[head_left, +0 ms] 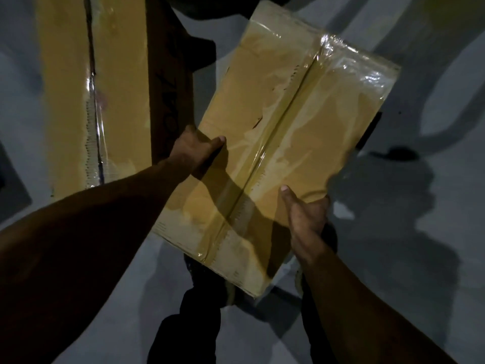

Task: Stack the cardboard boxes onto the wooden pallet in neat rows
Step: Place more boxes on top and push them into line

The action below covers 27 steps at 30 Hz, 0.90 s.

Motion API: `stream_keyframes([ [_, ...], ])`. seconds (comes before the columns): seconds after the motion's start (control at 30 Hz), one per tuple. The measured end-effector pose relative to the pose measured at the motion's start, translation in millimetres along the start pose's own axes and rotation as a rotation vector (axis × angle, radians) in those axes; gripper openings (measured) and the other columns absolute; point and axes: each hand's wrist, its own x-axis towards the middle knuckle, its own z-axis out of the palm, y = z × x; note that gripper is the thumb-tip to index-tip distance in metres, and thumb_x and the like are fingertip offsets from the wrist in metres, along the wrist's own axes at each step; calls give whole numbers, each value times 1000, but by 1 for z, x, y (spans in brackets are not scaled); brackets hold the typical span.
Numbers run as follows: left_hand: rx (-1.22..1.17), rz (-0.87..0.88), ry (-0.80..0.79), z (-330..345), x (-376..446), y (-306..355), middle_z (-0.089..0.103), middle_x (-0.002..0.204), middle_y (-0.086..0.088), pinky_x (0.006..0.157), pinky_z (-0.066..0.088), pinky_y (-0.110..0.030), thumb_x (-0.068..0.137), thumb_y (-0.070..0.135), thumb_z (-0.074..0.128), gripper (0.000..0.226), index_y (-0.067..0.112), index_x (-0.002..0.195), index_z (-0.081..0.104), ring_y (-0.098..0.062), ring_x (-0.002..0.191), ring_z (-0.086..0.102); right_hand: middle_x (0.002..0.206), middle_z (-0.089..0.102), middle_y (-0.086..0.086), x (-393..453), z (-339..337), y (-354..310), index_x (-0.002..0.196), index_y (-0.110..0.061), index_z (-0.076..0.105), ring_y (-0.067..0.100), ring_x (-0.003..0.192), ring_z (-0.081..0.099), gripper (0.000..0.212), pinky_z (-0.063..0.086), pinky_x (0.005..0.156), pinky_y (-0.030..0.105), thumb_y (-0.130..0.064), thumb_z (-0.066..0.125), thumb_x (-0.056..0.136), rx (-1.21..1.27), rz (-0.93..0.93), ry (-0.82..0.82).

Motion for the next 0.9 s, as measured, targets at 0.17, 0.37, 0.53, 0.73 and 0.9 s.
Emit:
stream_keyframes([
  [0.17, -61, -28, -58, -1, 14, -17, 50, 72, -5, 62, 39, -32, 75, 64, 72, 54, 17, 67, 47, -22, 71, 51, 129, 59, 4, 5, 10, 9, 143, -11, 43, 26, 124, 55, 82, 40, 92, 27, -30, 86, 76, 153, 62, 29],
  [0.37, -114, -25, -77, -4, 3, -15, 66, 97, -17, 71, 49, -31, 73, 65, 74, 63, 6, 89, 64, -31, 87, 63, 113, 54, -2, -1, 7, 9, 138, -12, 46, 16, 111, 52, 71, 37, 87, 25, -33, 82, 80, 187, 34, 20],
  [0.53, -108, -25, -60, -8, -19, -16, 57, 73, -2, 64, 47, -29, 71, 70, 73, 58, 17, 67, 52, -18, 69, 55, 137, 56, 12, -14, -14, 7, 143, -11, 43, 32, 127, 52, 81, 34, 89, 28, -45, 81, 79, 111, -14, 38],
  [0.73, -159, -62, 16, -20, -72, -4, 66, 84, -7, 74, 55, -37, 69, 74, 71, 64, 12, 69, 60, -25, 79, 63, 136, 59, 15, -46, -57, -11, 138, -8, 49, 36, 123, 56, 87, 44, 101, 41, -60, 79, 74, -62, -115, 66],
  [0.9, -219, -64, 103, -40, -131, 4, 67, 76, -12, 75, 54, -40, 65, 80, 69, 70, 10, 65, 60, -29, 74, 65, 109, 68, 4, -90, -98, -42, 118, -13, 60, 30, 101, 65, 76, 53, 89, 40, -67, 78, 68, -149, -203, 36],
])
